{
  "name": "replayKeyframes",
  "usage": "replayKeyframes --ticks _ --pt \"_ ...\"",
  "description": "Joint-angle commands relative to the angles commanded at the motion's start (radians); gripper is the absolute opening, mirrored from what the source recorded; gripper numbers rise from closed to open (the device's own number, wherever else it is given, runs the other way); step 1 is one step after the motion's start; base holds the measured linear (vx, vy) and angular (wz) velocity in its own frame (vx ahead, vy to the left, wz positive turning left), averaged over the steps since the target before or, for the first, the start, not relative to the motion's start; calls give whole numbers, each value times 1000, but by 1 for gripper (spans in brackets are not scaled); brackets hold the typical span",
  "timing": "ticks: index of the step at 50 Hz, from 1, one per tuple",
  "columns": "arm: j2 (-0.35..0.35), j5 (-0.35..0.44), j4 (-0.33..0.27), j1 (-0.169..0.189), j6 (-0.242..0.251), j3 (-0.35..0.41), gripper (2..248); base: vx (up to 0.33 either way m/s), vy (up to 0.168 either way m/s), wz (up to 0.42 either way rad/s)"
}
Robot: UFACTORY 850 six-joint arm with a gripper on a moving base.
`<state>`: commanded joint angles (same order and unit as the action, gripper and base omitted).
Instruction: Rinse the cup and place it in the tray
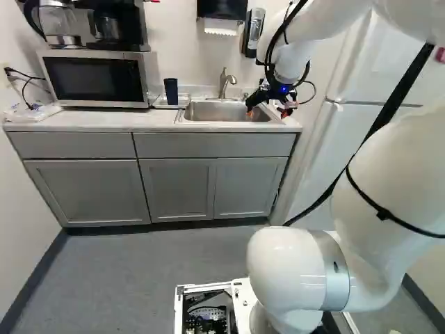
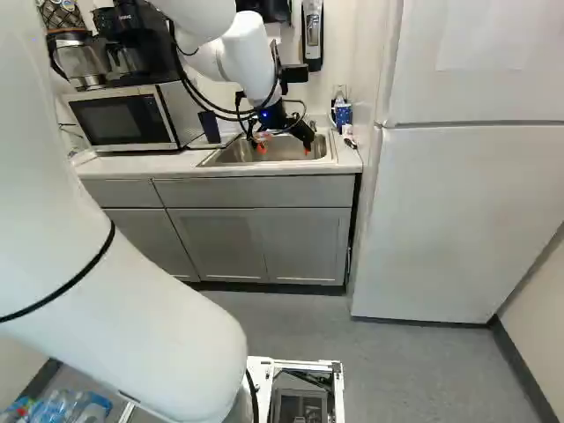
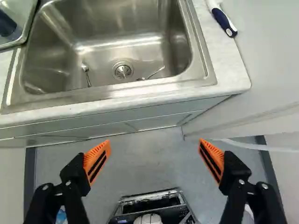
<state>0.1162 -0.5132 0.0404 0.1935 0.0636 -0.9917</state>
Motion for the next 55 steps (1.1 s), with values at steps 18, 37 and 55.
replayKeyframes --ticks 18,37,55 --pt "0 0 0 0 0 0 247 -85 45 -4" --pt "0 0 0 0 0 0 247 -98 51 0" --pt "0 0 0 0 0 0 247 -38 18 8"
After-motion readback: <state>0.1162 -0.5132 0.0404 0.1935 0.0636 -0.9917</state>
